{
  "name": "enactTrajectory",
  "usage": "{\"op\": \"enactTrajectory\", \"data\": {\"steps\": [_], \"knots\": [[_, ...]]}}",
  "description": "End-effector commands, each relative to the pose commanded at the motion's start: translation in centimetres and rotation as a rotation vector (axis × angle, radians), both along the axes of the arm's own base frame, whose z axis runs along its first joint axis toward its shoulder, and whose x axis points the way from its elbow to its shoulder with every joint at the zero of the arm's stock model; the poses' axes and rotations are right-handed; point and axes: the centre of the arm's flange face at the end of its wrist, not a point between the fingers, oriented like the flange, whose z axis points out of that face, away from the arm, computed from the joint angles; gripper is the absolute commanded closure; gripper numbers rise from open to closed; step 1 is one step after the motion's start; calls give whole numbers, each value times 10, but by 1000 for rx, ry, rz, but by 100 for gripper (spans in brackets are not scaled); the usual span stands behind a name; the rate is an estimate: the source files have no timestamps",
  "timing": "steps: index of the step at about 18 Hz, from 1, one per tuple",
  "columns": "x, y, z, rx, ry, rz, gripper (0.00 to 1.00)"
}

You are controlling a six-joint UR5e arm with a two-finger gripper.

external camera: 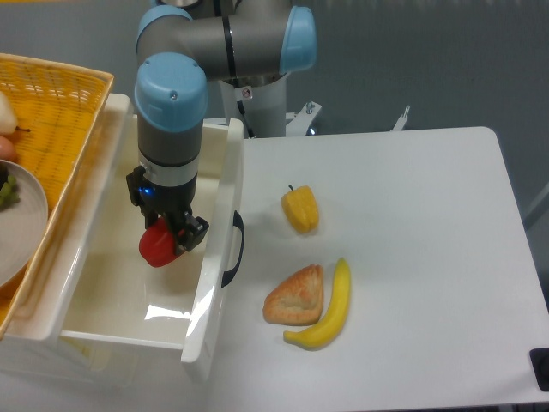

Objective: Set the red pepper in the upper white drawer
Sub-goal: 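Lower the red pepper into the white drawer's interior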

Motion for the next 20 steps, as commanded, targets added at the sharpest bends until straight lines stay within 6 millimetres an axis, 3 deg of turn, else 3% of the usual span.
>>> {"op": "enactTrajectory", "data": {"steps": [3,6,14,20], "knots": [[1,3,-6,-8,-4,-6,38],[1,4,-8,-7,-3,-8,29],[4,7,-12,-15,-6,-11,20],[5,5,1,5,5,-11,20]]}}
